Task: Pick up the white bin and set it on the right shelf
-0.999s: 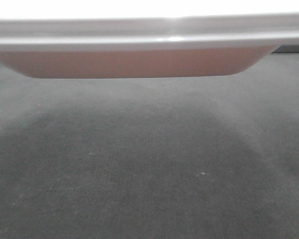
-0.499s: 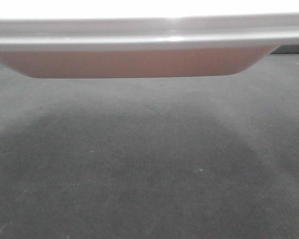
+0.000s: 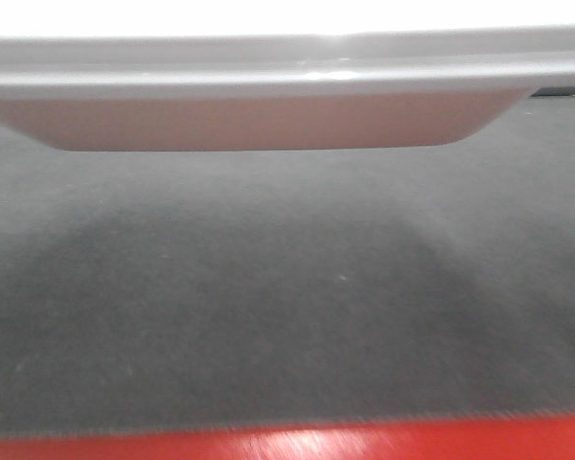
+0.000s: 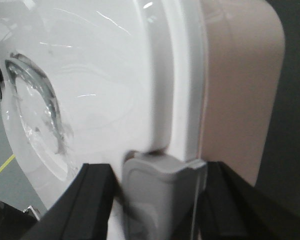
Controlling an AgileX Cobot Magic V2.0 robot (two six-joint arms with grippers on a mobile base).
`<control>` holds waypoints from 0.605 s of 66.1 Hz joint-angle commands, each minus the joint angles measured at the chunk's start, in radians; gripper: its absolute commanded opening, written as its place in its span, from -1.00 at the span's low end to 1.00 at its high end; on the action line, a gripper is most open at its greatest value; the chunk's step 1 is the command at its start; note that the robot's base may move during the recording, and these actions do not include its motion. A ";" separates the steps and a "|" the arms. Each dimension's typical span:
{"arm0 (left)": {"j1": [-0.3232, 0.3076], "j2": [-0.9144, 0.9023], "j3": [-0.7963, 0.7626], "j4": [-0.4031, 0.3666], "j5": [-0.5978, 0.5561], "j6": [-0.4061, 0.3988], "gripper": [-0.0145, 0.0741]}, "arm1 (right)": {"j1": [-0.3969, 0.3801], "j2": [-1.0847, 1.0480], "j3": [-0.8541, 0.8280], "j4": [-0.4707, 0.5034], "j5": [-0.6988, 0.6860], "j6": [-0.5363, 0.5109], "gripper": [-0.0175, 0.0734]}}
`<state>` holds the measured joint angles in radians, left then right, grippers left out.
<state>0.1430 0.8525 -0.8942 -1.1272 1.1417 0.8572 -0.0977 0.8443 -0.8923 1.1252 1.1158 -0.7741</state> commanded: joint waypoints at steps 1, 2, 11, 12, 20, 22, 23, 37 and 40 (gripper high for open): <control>-0.020 -0.015 -0.035 -0.178 0.171 0.011 -0.18 | 0.014 -0.015 -0.029 0.219 0.125 -0.014 0.10; -0.020 -0.015 -0.035 -0.178 0.171 0.011 -0.18 | 0.014 -0.015 -0.029 0.219 0.125 -0.014 0.10; -0.020 -0.015 -0.035 -0.178 0.171 0.011 -0.18 | 0.014 -0.015 -0.029 0.219 0.125 -0.014 0.10; -0.020 -0.015 -0.035 -0.178 0.171 0.011 -0.18 | 0.014 -0.015 -0.029 0.219 0.125 -0.014 0.10; -0.020 -0.015 -0.035 -0.178 0.171 0.011 -0.18 | 0.014 -0.015 -0.029 0.219 0.125 -0.014 0.10; -0.020 -0.015 -0.035 -0.178 0.171 0.011 -0.18 | 0.014 -0.015 -0.029 0.219 0.125 -0.014 0.10; -0.020 -0.015 -0.035 -0.178 0.171 0.011 -0.18 | 0.014 -0.015 -0.029 0.219 0.125 -0.014 0.10; -0.020 -0.015 -0.035 -0.178 0.171 0.011 -0.18 | 0.014 -0.015 -0.029 0.219 0.125 -0.014 0.10; -0.020 -0.015 -0.035 -0.178 0.171 0.011 -0.18 | 0.014 -0.015 -0.029 0.219 0.125 -0.014 0.10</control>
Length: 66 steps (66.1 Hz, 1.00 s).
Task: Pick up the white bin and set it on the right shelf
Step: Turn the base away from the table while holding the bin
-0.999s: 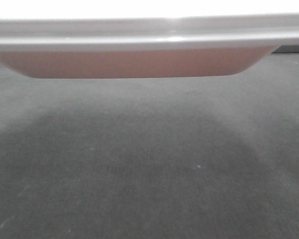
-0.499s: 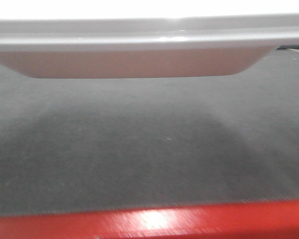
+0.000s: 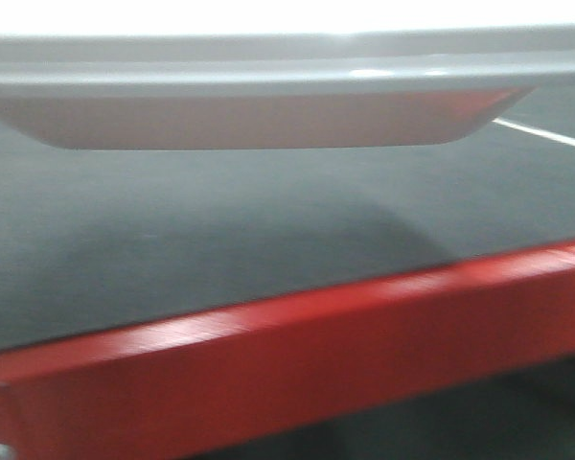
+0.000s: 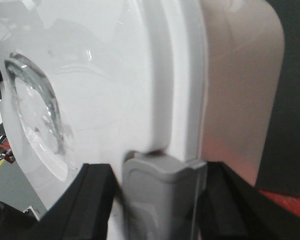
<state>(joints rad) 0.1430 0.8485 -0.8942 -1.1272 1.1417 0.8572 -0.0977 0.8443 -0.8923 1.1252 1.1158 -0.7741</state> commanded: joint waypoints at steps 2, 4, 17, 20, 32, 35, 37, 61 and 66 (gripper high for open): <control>-0.020 -0.011 -0.035 -0.178 0.171 0.011 -0.18 | 0.014 -0.015 -0.029 0.219 0.125 -0.014 0.10; -0.020 -0.011 -0.035 -0.178 0.171 0.011 -0.18 | 0.014 -0.016 -0.029 0.219 0.125 -0.014 0.10; -0.020 -0.011 -0.035 -0.178 0.171 0.011 -0.18 | 0.014 -0.017 -0.029 0.219 0.125 -0.014 0.10; -0.020 -0.011 -0.035 -0.178 0.171 0.011 -0.18 | 0.014 -0.017 -0.029 0.219 0.125 -0.014 0.10; -0.020 -0.011 -0.035 -0.178 0.171 0.011 -0.18 | 0.014 -0.017 -0.029 0.219 0.125 -0.014 0.10; -0.020 -0.011 -0.035 -0.178 0.171 0.011 -0.18 | 0.014 -0.017 -0.029 0.219 0.125 -0.014 0.10; -0.020 -0.011 -0.035 -0.178 0.171 0.011 -0.18 | 0.014 -0.017 -0.029 0.219 0.125 -0.014 0.10; -0.020 -0.011 -0.035 -0.178 0.171 0.011 -0.18 | 0.014 -0.017 -0.029 0.219 0.125 -0.014 0.10; -0.020 -0.011 -0.035 -0.178 0.171 0.011 -0.18 | 0.014 -0.017 -0.029 0.219 0.125 -0.014 0.10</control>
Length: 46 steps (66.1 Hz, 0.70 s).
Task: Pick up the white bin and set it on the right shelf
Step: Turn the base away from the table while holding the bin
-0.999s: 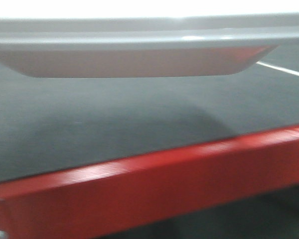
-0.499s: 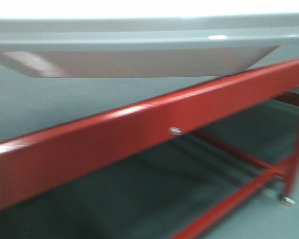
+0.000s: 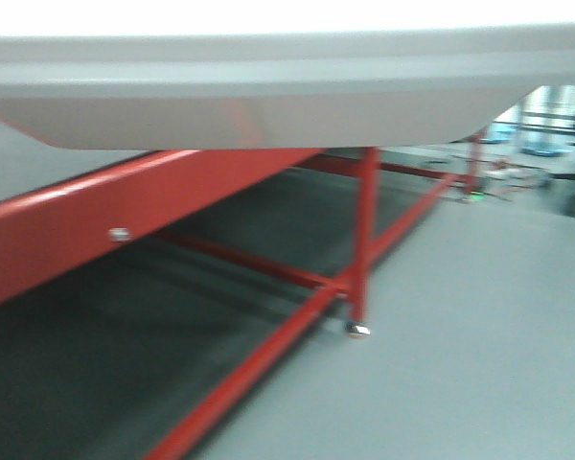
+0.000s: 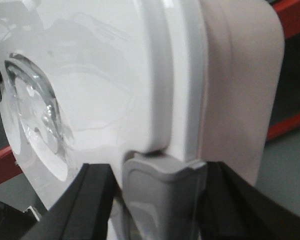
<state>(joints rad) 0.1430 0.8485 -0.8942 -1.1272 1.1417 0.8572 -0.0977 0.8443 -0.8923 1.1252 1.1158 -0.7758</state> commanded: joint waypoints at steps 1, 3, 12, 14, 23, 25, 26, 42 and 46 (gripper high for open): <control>-0.020 -0.011 -0.035 -0.178 0.171 0.011 -0.18 | 0.014 -0.017 -0.029 0.219 0.125 -0.012 0.10; -0.020 -0.011 -0.035 -0.178 0.171 0.011 -0.18 | 0.014 -0.017 -0.029 0.219 0.125 -0.012 0.10; -0.020 -0.011 -0.035 -0.178 0.171 0.011 -0.18 | 0.014 -0.017 -0.029 0.219 0.125 -0.012 0.10; -0.020 -0.011 -0.035 -0.178 0.171 0.011 -0.18 | 0.014 -0.017 -0.029 0.219 0.125 -0.012 0.10; -0.020 -0.011 -0.035 -0.178 0.171 0.011 -0.18 | 0.014 -0.017 -0.029 0.219 0.125 -0.012 0.10; -0.020 -0.011 -0.035 -0.178 0.171 0.011 -0.18 | 0.014 -0.017 -0.029 0.219 0.125 -0.012 0.10; -0.020 -0.011 -0.035 -0.178 0.171 0.011 -0.18 | 0.014 -0.017 -0.029 0.219 0.125 -0.012 0.10; -0.020 -0.011 -0.035 -0.178 0.171 0.011 -0.18 | 0.014 -0.017 -0.029 0.219 0.125 -0.012 0.10; -0.020 -0.011 -0.035 -0.178 0.171 0.011 -0.18 | 0.014 -0.017 -0.029 0.219 0.125 -0.012 0.10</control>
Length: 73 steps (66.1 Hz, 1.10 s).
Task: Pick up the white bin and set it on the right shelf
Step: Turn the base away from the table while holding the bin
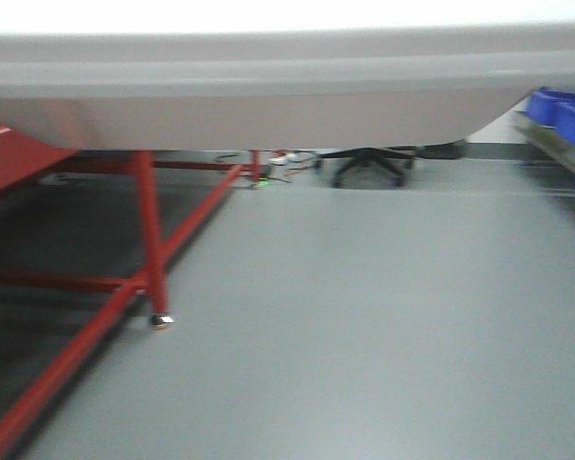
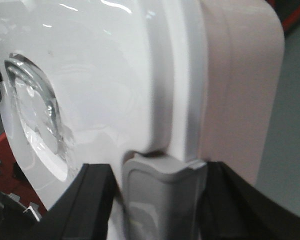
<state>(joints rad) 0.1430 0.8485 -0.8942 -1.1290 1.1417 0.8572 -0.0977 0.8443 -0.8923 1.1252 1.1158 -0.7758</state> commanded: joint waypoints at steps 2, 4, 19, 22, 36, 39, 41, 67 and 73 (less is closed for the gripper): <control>-0.020 -0.011 -0.035 -0.177 0.171 0.011 -0.18 | 0.014 -0.017 -0.029 0.219 0.125 -0.012 0.10; -0.020 -0.011 -0.035 -0.177 0.171 0.011 -0.18 | 0.014 -0.017 -0.029 0.219 0.125 -0.012 0.10; -0.020 -0.011 -0.035 -0.177 0.171 0.011 -0.18 | 0.014 -0.017 -0.029 0.219 0.126 -0.012 0.10; -0.020 -0.011 -0.035 -0.177 0.171 0.011 -0.18 | 0.014 -0.017 -0.029 0.219 0.126 -0.012 0.10; -0.020 -0.011 -0.035 -0.177 0.171 0.011 -0.18 | 0.014 -0.017 -0.029 0.219 0.126 -0.012 0.10; -0.020 -0.011 -0.035 -0.177 0.171 0.011 -0.18 | 0.014 -0.017 -0.029 0.219 0.126 -0.012 0.10; -0.020 -0.011 -0.035 -0.177 0.171 0.011 -0.18 | 0.014 -0.017 -0.029 0.219 0.126 -0.012 0.10; -0.020 -0.011 -0.035 -0.177 0.171 0.011 -0.18 | 0.014 -0.017 -0.029 0.219 0.126 -0.012 0.10; -0.020 -0.011 -0.035 -0.177 0.171 0.011 -0.18 | 0.014 -0.017 -0.029 0.219 0.126 -0.012 0.10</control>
<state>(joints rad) 0.1430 0.8485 -0.8942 -1.1291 1.1417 0.8572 -0.0977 0.8404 -0.8923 1.1252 1.1158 -0.7758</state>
